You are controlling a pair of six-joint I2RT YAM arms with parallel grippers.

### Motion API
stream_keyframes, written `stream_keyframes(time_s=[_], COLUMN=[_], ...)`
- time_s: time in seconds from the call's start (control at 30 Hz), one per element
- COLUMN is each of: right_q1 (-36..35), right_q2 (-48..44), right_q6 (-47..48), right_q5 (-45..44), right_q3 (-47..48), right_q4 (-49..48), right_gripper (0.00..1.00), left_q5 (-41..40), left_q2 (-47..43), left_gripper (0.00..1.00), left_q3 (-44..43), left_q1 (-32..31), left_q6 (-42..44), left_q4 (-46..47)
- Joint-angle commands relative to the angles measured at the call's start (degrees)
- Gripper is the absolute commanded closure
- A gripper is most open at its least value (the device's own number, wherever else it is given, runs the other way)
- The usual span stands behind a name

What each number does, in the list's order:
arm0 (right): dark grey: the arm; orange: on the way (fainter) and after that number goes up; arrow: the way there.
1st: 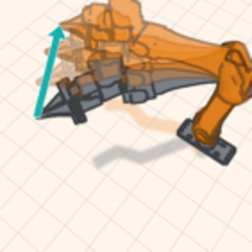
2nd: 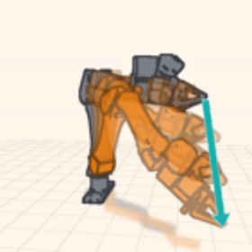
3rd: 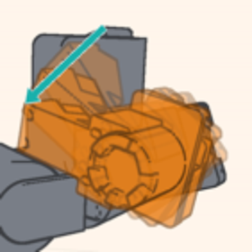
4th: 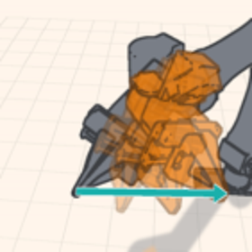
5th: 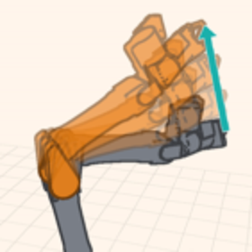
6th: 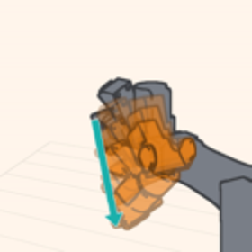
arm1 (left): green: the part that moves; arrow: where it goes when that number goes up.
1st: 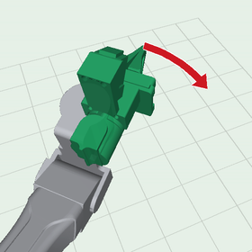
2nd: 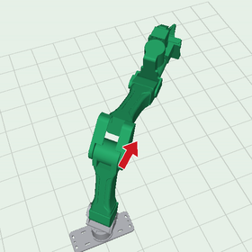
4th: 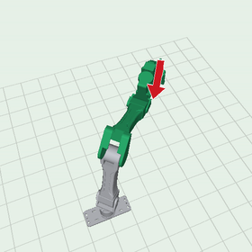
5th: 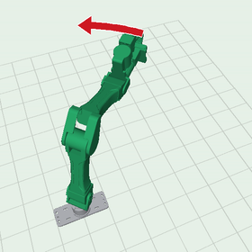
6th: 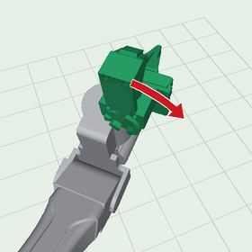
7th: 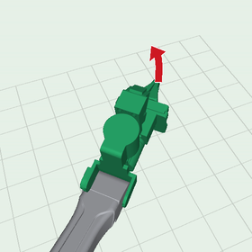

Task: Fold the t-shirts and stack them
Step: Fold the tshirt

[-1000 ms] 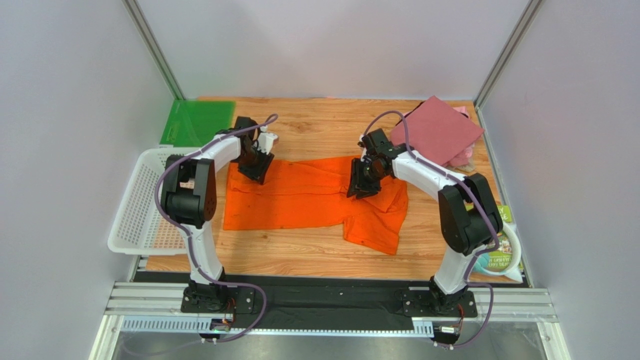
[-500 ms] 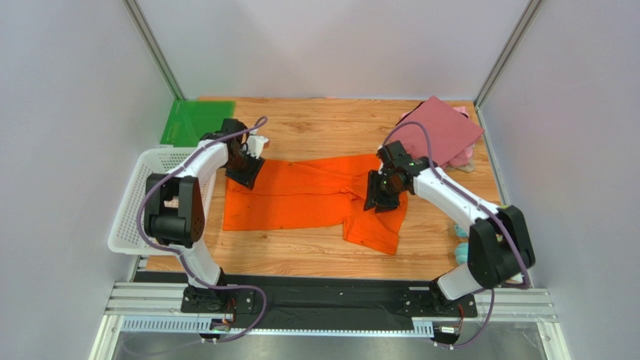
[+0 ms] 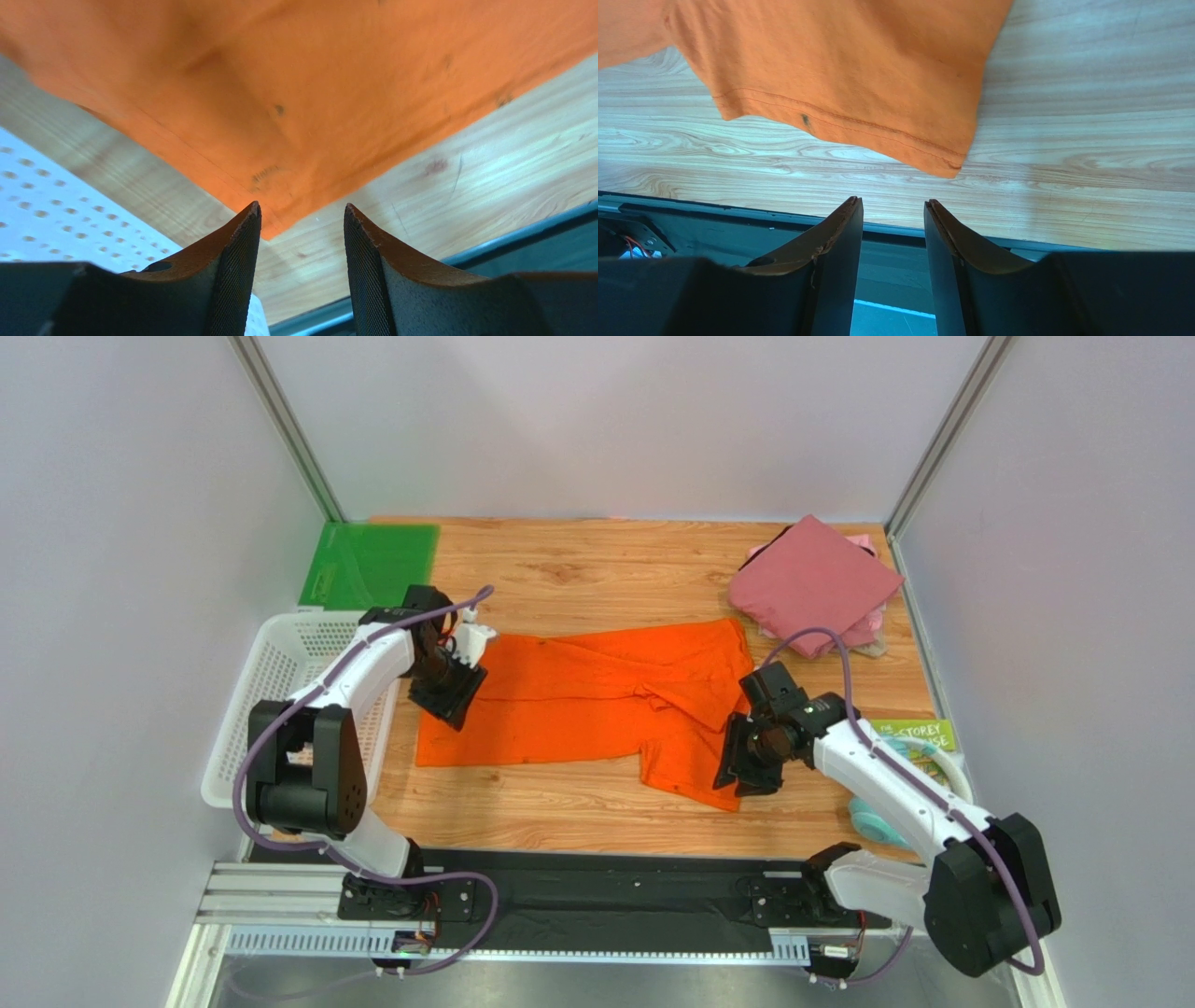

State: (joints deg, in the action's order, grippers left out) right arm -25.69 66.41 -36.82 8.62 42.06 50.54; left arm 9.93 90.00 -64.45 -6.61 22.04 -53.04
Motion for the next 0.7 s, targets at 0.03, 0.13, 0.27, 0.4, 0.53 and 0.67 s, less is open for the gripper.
stream_keyframes(time_s=[0.03,0.13,0.27,0.4,0.53,0.67], right_q1=[0.0,0.2,0.4,1.0,1.2,1.1], right_q2=[-3.8,-0.8,8.6,19.5,30.1,35.4], right_q6=[-2.8,-1.1,2.4,5.3,6.0,4.7], right_q5=[-1.7,-3.0,-6.2,-7.4,-4.8,0.0], right_q3=[-1.9,0.9,9.0,21.0,29.2,32.7], right_q4=[0.3,-1.8,-4.1,-6.3,-7.6,-10.4], right_gripper=[0.57,0.56,0.56,0.57,0.58,0.59], left_q5=[-1.6,-1.1,-0.3,0.2,1.0,-0.8], left_q2=[-1.3,-0.7,0.1,1.4,4.0,5.1], left_gripper=[0.46,0.46,0.47,0.47,0.47,0.47], left_q3=[2.5,1.9,-1.5,-5.9,-12.8,-16.7], left_q1=[0.0,0.0,-1.3,-5.9,-14.6,-19.9], left_q6=[2.7,2.1,0.9,-1.1,-3.8,-5.2], left_q4=[-2.2,-2.2,-3.0,-3.7,-3.7,1.2])
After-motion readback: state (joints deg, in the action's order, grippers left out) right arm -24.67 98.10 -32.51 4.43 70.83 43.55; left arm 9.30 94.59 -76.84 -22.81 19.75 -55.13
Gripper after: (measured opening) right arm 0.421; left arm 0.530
